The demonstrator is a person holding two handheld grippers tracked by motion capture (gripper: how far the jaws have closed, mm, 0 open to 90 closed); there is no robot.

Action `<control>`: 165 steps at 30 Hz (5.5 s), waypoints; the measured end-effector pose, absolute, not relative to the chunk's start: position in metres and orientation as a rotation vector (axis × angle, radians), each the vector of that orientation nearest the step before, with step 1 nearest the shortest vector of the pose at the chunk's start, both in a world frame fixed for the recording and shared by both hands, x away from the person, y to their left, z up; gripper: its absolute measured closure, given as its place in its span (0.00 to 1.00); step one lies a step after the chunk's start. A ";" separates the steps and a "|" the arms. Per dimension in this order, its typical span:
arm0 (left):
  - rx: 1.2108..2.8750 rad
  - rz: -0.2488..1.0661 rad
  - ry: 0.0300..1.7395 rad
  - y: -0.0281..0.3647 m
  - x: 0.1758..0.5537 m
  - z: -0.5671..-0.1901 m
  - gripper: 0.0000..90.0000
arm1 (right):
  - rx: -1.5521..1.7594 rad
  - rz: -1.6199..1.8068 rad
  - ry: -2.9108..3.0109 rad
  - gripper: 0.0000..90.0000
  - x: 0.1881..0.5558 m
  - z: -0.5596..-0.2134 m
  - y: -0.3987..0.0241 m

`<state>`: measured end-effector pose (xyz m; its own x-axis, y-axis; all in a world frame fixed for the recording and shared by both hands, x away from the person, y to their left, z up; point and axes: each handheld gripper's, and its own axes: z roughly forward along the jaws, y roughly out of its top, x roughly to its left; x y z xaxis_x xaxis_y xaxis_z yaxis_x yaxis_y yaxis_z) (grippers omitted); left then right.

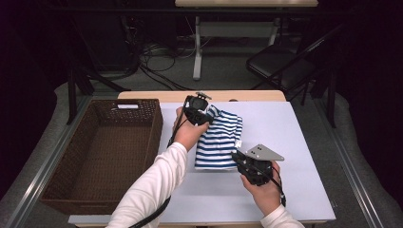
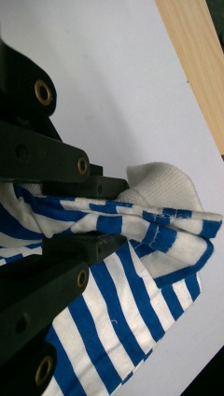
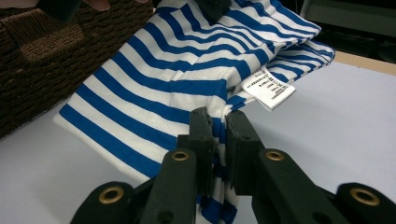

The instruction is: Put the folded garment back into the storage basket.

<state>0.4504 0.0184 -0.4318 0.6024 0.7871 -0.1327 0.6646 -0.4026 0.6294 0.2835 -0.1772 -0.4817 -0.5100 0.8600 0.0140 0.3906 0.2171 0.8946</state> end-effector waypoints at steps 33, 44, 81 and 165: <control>2.160 0.291 1.173 0.070 0.442 -0.401 0.85 | 1.063 1.333 2.038 0.91 0.287 -0.458 -0.139; 2.147 0.300 1.194 0.089 0.441 -0.397 0.85 | 1.036 1.355 2.061 0.91 0.290 -0.449 -0.124; 2.100 0.333 1.217 0.125 0.435 -0.372 0.85 | 0.952 1.406 2.071 0.92 0.293 -0.426 -0.096; 2.041 0.431 1.445 0.246 0.418 -0.367 0.86 | 0.815 1.482 2.220 0.92 0.306 -0.428 0.023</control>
<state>0.4180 0.2456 -0.3665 0.3561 0.9315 -0.0746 0.7385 -0.2317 0.6331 0.3057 0.0228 -0.4277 -0.7737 0.6330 0.0269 0.2677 0.2881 0.9194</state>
